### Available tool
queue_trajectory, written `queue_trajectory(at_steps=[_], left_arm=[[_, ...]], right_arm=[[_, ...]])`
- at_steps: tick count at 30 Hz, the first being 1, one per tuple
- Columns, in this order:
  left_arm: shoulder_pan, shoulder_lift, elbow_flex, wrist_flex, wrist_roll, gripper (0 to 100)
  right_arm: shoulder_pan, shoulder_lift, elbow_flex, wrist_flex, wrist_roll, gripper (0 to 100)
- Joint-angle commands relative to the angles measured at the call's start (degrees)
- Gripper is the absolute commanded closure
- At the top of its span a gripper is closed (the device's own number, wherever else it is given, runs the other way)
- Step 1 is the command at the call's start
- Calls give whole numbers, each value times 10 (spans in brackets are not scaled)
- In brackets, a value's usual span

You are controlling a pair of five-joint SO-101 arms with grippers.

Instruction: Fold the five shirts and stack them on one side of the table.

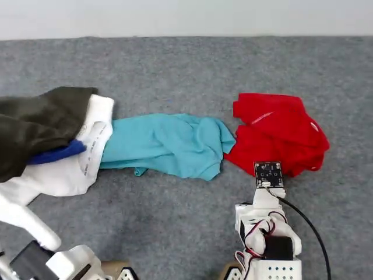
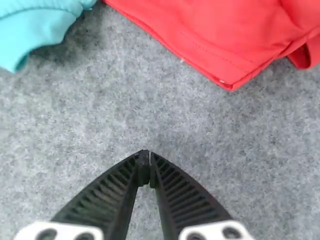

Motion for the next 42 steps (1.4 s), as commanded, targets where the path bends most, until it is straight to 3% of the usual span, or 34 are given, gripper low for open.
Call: queue_trajectory(at_steps=[1,4,6,10,15,22,27,32,38,42], left_arm=[[11,-42,-36,8,-6,878],[25,-43,-44,47,-6,694],[41,-53,-51,69,-6,637],[106,-99,-53,107,-25,645],[239,-135,-50,177,-25,645],[449,-51,-49,264,-8,644],[545,62,-51,249,-8,644],[596,180,-51,201,-8,644],[604,331,-53,115,5,650],[587,400,-53,34,34,738]], right_arm=[[-3,-7,10,1,-4,988],[-3,-7,10,1,-4,988],[-3,-7,10,1,-4,988],[-3,-7,10,1,-4,988],[-3,-7,10,1,-4,988],[-3,-7,10,1,-4,988],[-3,-7,10,1,-4,988],[-3,-7,10,1,-4,988],[-3,-7,10,1,-4,988],[-3,-7,10,1,-4,988]])
